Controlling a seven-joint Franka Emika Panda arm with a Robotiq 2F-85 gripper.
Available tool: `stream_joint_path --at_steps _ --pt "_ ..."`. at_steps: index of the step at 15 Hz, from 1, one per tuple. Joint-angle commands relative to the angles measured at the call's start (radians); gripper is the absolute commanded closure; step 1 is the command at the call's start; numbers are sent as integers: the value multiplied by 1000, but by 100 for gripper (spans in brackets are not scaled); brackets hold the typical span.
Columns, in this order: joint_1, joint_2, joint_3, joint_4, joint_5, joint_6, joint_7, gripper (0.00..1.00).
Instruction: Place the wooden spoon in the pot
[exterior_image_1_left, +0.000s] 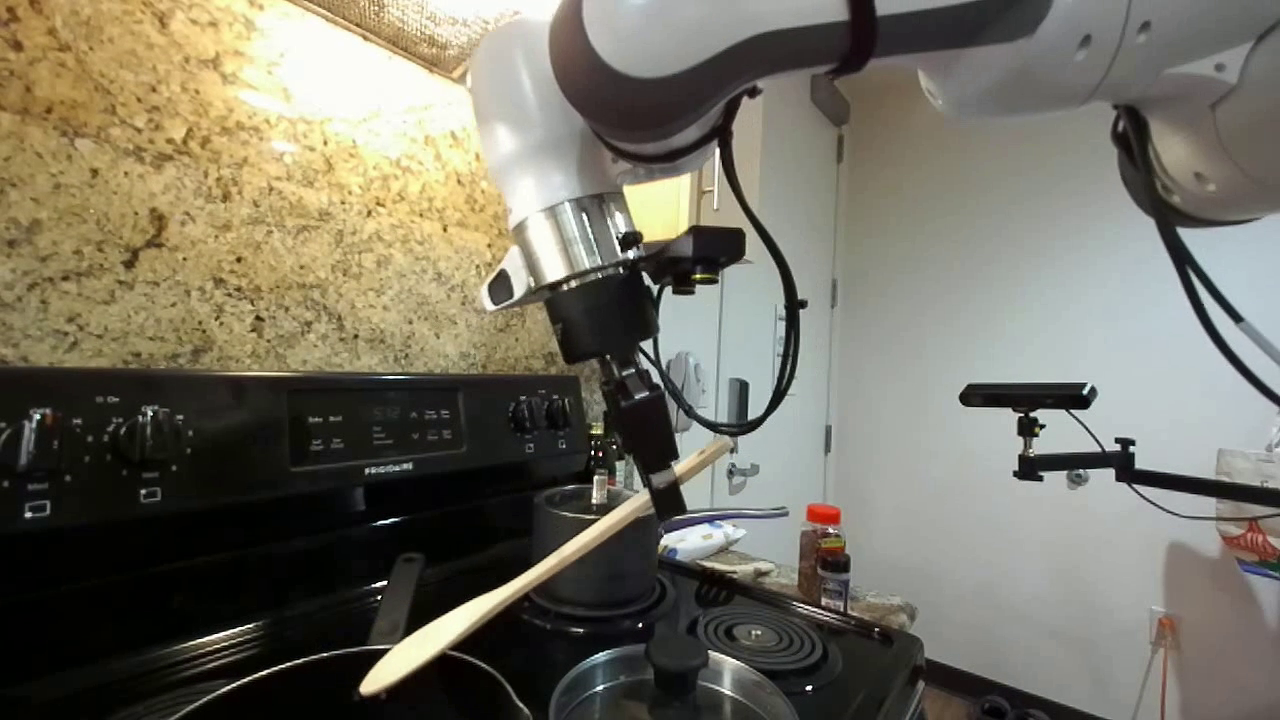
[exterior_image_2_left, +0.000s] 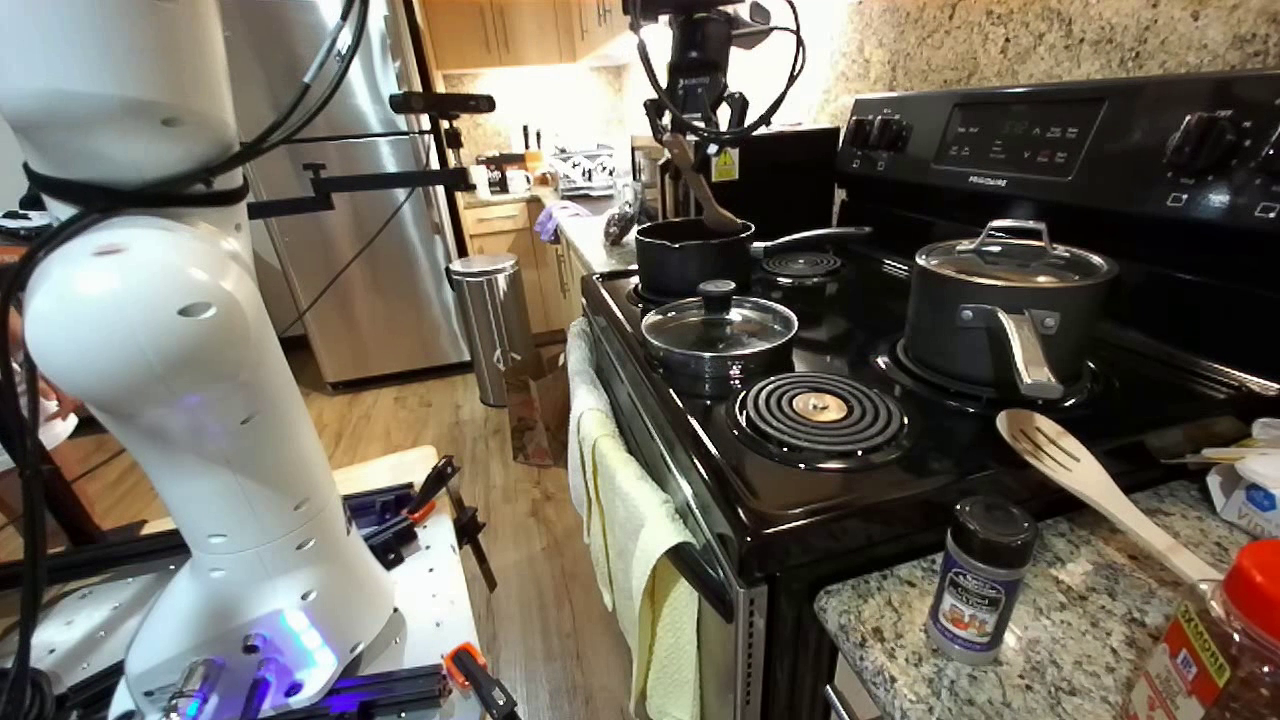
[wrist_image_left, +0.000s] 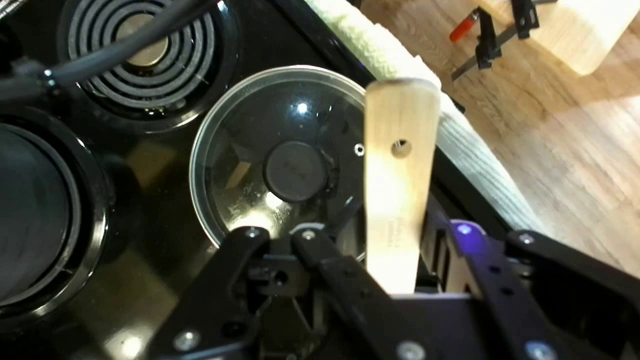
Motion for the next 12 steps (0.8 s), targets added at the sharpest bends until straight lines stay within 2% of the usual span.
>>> stream_joint_path --at_steps 1,6,7,8,10,11,12 --pt "7 70 25 134 -42 -152 -160 91" --pt "33 113 70 186 -93 -187 -359 91" --pt "23 77 57 141 -54 -153 -277 92" --pt "27 81 60 142 -57 -154 -283 71" --pt "28 84 60 142 -57 -154 -282 71" --pt "26 84 58 142 -57 -154 -282 91" --pt "27 84 58 146 -77 -157 -301 92"
